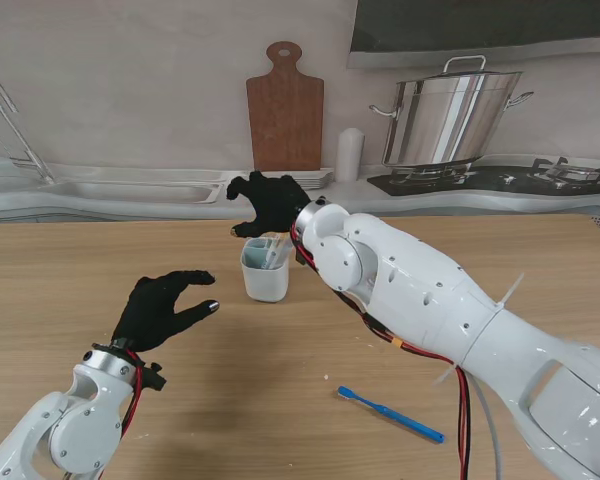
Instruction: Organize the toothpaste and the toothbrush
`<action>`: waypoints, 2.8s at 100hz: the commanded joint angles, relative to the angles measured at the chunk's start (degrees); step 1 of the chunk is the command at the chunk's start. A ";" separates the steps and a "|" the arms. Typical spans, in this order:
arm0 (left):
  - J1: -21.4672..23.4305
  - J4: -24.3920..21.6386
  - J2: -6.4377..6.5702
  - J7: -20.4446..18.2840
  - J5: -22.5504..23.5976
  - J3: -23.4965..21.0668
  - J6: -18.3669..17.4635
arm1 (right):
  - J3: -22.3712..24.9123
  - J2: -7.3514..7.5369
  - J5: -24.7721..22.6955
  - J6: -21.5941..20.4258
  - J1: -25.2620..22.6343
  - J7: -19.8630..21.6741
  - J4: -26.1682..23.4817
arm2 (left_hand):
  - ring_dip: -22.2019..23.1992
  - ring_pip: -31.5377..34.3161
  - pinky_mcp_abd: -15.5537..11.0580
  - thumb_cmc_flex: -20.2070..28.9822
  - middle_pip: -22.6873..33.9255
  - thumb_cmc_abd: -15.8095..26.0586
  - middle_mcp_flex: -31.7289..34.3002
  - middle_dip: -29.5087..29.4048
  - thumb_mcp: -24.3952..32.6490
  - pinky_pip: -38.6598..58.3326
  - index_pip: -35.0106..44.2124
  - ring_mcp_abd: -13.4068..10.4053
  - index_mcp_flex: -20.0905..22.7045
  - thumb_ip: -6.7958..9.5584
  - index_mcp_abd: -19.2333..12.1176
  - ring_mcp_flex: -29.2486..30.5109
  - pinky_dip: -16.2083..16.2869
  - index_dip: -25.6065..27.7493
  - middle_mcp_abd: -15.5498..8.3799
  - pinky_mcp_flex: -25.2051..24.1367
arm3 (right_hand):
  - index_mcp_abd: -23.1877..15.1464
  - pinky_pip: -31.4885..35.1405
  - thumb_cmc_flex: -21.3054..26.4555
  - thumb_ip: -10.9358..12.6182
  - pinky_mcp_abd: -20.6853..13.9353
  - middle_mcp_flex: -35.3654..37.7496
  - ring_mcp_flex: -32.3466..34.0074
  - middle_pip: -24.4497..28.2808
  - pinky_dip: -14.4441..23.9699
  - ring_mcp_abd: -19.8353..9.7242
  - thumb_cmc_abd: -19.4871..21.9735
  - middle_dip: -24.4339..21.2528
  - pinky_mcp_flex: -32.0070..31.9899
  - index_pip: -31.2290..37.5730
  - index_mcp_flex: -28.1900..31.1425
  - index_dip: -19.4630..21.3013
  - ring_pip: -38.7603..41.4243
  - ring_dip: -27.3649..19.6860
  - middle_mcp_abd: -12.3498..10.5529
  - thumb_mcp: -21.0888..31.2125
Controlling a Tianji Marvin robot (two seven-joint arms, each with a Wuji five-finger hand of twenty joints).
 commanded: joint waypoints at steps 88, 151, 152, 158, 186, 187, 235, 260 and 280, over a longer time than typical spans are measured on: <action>-0.26 -0.06 -0.07 -0.42 0.37 1.15 -0.71 | 35.95 11.38 -14.02 -14.29 -35.50 5.41 -29.22 | -0.10 0.61 0.31 0.34 0.30 1.62 0.80 -1.76 -0.98 0.14 0.34 -0.13 0.48 2.26 -0.56 0.81 0.44 0.11 -0.29 -0.14 | 0.20 3.77 2.45 1.22 2.16 10.91 10.45 1.80 1.55 1.74 -10.32 0.79 8.26 11.07 4.47 5.87 5.46 2.00 2.28 5.27; -0.73 -0.03 0.06 -0.49 1.14 2.57 -0.69 | 48.92 14.47 -23.86 -20.20 -54.39 11.50 -26.80 | -0.03 0.72 0.52 0.24 0.30 1.55 1.26 -1.75 -0.88 0.24 0.43 -0.18 0.83 2.24 -0.67 1.31 0.48 0.14 -0.33 0.03 | 0.02 5.89 5.95 -2.10 2.03 17.05 15.78 4.06 2.60 0.61 -21.15 2.89 11.47 15.57 11.97 10.19 7.95 4.60 0.70 11.68; -0.74 -0.02 0.07 -0.52 1.14 2.59 -0.68 | 48.99 14.50 -24.15 -20.18 -54.61 11.44 -26.72 | -0.03 0.72 0.53 0.21 0.30 1.55 1.26 -1.75 -0.89 0.24 0.43 -0.21 0.81 2.23 -0.67 1.31 0.48 0.14 -0.32 0.03 | 0.09 6.12 6.08 -2.18 2.04 17.31 16.02 4.59 2.73 0.53 -21.65 3.10 11.53 15.85 12.10 10.36 8.50 4.87 0.70 12.04; -0.84 0.01 0.11 -0.67 1.20 2.78 -0.66 | 49.42 14.68 -26.03 -20.21 -55.98 11.11 -26.35 | -0.02 0.74 0.54 0.21 0.31 1.60 1.30 -1.74 -0.88 0.24 0.41 -0.20 0.77 2.23 -0.63 1.39 0.47 0.14 -0.36 0.04 | 0.29 6.82 6.44 -2.66 1.88 18.14 17.07 6.42 3.13 0.13 -23.60 3.82 11.99 16.52 12.06 10.82 10.37 5.71 0.28 13.25; -0.41 -0.41 0.18 -0.59 1.89 3.01 -0.55 | 52.63 15.01 -29.25 -21.24 -62.41 10.79 -27.32 | 0.03 0.78 0.52 0.19 0.36 1.54 1.53 -1.70 -0.84 0.28 0.50 -0.24 0.85 2.22 -0.70 1.66 0.46 0.18 -0.40 0.12 | -0.03 7.82 6.53 -3.60 1.33 18.43 17.63 10.77 3.96 -1.00 -25.90 5.48 11.66 18.09 12.12 11.78 15.25 7.82 -0.30 15.08; -0.37 -0.43 0.18 -0.58 1.91 2.99 -0.54 | 52.80 15.01 -29.26 -21.33 -62.64 10.83 -27.40 | 0.03 0.77 0.49 0.19 0.35 1.55 1.52 -1.70 -0.84 0.30 0.49 -0.23 0.83 2.22 -0.74 1.67 0.47 0.18 -0.43 0.16 | -0.05 7.80 6.48 -3.62 1.31 18.33 17.55 10.75 3.96 -1.00 -25.88 5.47 11.61 18.05 12.01 11.77 15.24 7.81 -0.31 15.05; 1.05 -1.62 0.23 -0.61 2.35 2.34 -0.32 | 57.07 14.31 -26.00 -20.99 -71.54 10.34 -31.31 | 0.12 0.82 0.60 0.18 0.40 1.53 1.92 -1.64 -0.81 0.33 0.61 -0.24 1.09 2.19 -0.82 2.07 0.47 0.23 -0.49 0.24 | 0.86 7.97 5.76 -2.31 2.06 15.95 15.00 10.32 4.61 0.60 -21.41 5.12 9.36 17.52 11.42 11.61 15.16 7.84 1.56 12.61; 1.77 -2.40 0.25 -0.50 2.73 1.81 -0.92 | 56.04 14.51 -28.78 -19.79 -72.35 9.85 -31.09 | 0.21 0.93 0.72 0.15 0.46 1.50 2.42 -1.60 -0.83 0.35 0.72 -0.31 1.33 2.18 -0.88 2.57 0.48 0.28 -0.53 0.33 | 2.17 8.51 6.59 -3.57 1.53 9.54 11.57 11.80 5.26 0.85 -26.16 5.19 8.19 18.20 8.56 11.71 15.93 8.20 4.23 14.82; 1.88 -2.57 0.21 -0.25 2.78 1.74 -1.01 | 54.36 14.74 -29.87 -18.91 -71.45 10.00 -29.79 | 0.35 1.10 0.86 0.17 0.51 1.49 2.92 -1.54 -0.80 0.45 0.89 -0.36 1.72 2.18 -1.05 3.04 0.52 0.35 -0.55 0.50 | 1.92 10.64 9.42 -3.34 0.94 10.77 13.29 15.86 6.34 -0.27 -26.05 7.04 10.42 20.23 10.38 12.81 20.09 9.57 3.78 17.27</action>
